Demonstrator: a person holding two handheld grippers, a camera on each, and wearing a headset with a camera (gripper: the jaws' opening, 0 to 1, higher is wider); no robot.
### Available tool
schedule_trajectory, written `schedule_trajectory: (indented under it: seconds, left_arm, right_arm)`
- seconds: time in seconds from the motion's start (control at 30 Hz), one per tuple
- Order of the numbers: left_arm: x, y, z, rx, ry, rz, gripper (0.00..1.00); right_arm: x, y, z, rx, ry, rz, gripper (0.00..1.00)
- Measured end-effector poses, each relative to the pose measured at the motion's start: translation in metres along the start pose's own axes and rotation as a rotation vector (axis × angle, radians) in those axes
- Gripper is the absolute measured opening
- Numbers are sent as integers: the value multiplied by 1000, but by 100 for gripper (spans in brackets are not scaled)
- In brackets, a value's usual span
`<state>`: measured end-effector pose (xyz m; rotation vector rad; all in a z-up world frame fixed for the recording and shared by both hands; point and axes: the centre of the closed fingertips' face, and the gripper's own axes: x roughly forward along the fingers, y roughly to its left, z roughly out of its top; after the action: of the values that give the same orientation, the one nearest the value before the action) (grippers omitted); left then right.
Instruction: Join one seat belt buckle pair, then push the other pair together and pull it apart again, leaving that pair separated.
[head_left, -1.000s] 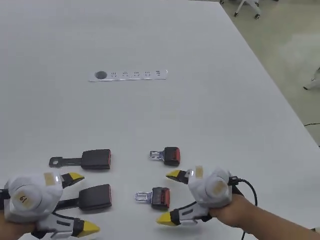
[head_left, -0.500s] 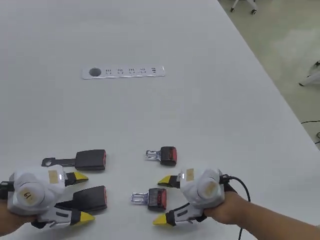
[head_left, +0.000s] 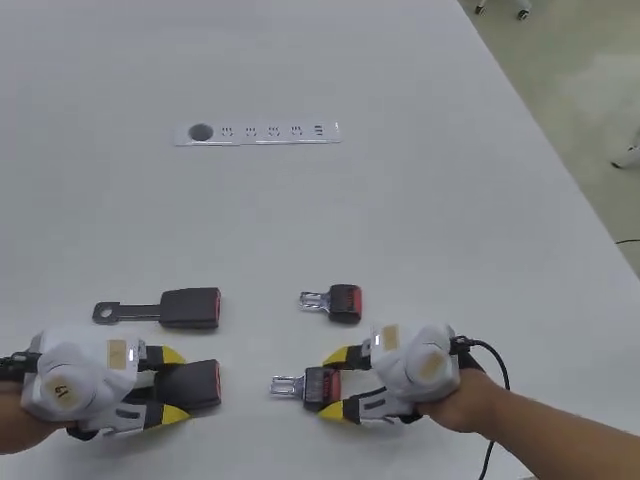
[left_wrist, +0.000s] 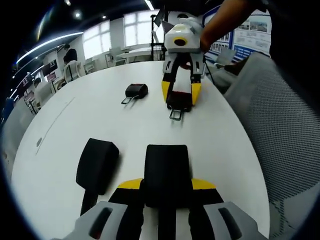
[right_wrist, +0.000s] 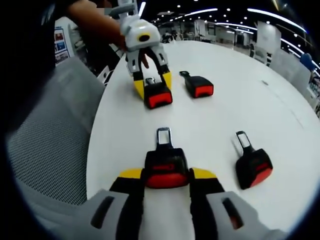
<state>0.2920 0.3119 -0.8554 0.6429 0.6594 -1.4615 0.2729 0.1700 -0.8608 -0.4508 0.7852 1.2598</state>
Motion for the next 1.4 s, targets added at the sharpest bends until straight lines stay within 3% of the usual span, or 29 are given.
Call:
schedule_trajectory:
  seconds: [0.23,0.6,0.73,1.4]
  left_arm:
    - [0,-1,-3,42,26,-43,35]
    - [-1,0,-5,43,33,-46,35]
    - [-1,0,-5,39,34,-45,35]
    - [-3,2,-8,44,66,-49,35]
  right_arm:
    - [-2,1,0,-26,-3,57,35]
    - [-1,3,3,-1,-76,51,34]
    - [5,3,10,10,-118,49,35]
    - [35,10,46,-23,-158,73,34]
